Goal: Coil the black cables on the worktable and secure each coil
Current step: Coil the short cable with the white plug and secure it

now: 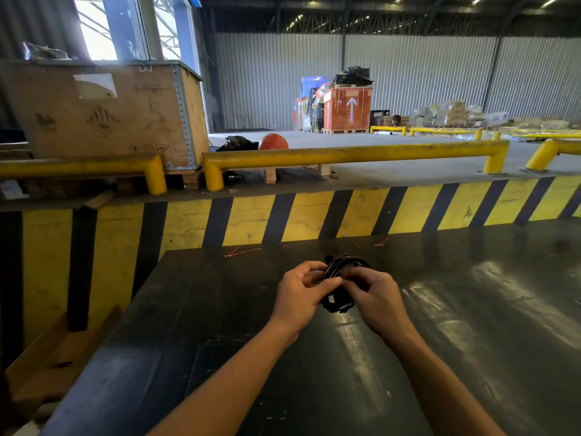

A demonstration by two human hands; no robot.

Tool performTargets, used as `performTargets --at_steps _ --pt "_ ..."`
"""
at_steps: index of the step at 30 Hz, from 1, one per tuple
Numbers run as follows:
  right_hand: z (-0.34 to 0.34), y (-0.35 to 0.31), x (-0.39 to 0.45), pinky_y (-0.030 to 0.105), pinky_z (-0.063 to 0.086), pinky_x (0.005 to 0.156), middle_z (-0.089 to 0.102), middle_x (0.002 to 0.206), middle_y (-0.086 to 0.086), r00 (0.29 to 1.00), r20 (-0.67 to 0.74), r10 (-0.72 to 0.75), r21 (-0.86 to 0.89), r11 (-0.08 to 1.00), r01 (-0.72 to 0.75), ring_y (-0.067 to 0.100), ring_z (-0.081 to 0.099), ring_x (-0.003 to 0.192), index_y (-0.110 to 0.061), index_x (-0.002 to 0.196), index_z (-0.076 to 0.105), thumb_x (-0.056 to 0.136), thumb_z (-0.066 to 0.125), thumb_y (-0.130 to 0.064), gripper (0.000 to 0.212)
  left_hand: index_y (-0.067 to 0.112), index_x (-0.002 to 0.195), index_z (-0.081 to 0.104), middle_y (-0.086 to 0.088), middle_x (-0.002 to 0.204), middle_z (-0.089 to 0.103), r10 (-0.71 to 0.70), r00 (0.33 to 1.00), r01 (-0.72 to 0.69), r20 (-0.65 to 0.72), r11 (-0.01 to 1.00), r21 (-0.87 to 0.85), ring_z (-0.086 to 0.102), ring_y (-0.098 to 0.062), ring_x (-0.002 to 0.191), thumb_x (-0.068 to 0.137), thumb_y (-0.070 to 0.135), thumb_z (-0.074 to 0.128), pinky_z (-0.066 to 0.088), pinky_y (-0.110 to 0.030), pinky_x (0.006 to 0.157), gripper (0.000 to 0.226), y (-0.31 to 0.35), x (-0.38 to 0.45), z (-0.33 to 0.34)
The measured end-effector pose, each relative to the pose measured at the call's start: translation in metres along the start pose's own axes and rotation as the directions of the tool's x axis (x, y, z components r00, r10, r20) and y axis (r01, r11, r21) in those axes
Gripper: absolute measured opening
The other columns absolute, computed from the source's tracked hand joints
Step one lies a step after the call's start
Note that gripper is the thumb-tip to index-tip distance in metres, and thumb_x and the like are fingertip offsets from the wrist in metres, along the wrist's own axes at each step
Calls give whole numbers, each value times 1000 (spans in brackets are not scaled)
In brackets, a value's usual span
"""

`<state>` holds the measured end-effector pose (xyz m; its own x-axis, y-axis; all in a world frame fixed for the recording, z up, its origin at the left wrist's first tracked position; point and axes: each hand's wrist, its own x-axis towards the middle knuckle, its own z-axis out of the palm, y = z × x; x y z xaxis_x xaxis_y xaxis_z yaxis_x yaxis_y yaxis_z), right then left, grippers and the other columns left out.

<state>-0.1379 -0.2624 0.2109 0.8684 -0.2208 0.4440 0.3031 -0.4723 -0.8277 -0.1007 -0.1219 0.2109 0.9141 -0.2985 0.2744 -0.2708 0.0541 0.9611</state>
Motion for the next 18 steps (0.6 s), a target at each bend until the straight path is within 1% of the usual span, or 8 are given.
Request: performTargets --at_steps 2,4,6,9,13,15,18 --pt "1 1 -2 21 54 74 71 91 -1 1000 23 -21 10 1000 21 8 67 87 -18 98 71 86 61 -8 19 10 109 63 -7 102 72 -5 1000 5 -3 1000 -6 70 -16 94 82 11 70 58 -31 81 28 -1 0 2" --pt "0 1 -3 25 54 77 71 90 -4 1000 -6 -18 40 999 18 8 67 87 -24 94 70 85 62 -6 21 9 111 61 -9 106 72 -10 1000 10 -8 1000 -18 69 -17 96 82 8 69 58 -32 82 31 0 1 2" --pt "-1 0 -4 23 53 73 70 87 -6 999 -35 -13 72 997 15 7 66 84 -28 83 67 83 64 -6 22 13 115 56 -6 113 69 -30 1000 30 6 999 -40 69 -14 96 81 7 69 57 -29 81 37 1 2 2" --pt "-3 0 -6 24 54 66 69 83 -2 997 -81 1 98 995 7 11 66 80 -26 77 64 81 68 -8 18 17 128 47 -1 121 63 -59 997 62 54 996 -59 66 -8 96 81 5 68 56 -24 79 52 5 2 0" --pt "-2 -2 -9 17 52 57 68 78 -3 982 -188 -20 75 997 35 7 66 71 -21 76 62 80 68 -8 15 17 132 45 -2 126 61 -49 994 55 93 997 -58 67 -14 99 82 1 67 56 -24 79 57 9 2 0" --pt "0 -4 -13 13 52 57 67 78 -5 972 -227 -57 47 997 69 4 65 70 -19 78 62 81 67 -7 13 18 131 45 -2 126 61 -51 992 59 112 996 -68 67 -16 100 81 0 67 57 -25 80 57 10 2 2" --pt "1 -5 -17 10 52 62 64 79 -10 958 -267 -107 -8 994 109 1 64 73 -19 81 61 81 66 -6 14 18 133 45 -4 130 59 -74 985 88 156 992 -85 66 -17 103 81 0 67 56 -31 86 59 11 2 2"
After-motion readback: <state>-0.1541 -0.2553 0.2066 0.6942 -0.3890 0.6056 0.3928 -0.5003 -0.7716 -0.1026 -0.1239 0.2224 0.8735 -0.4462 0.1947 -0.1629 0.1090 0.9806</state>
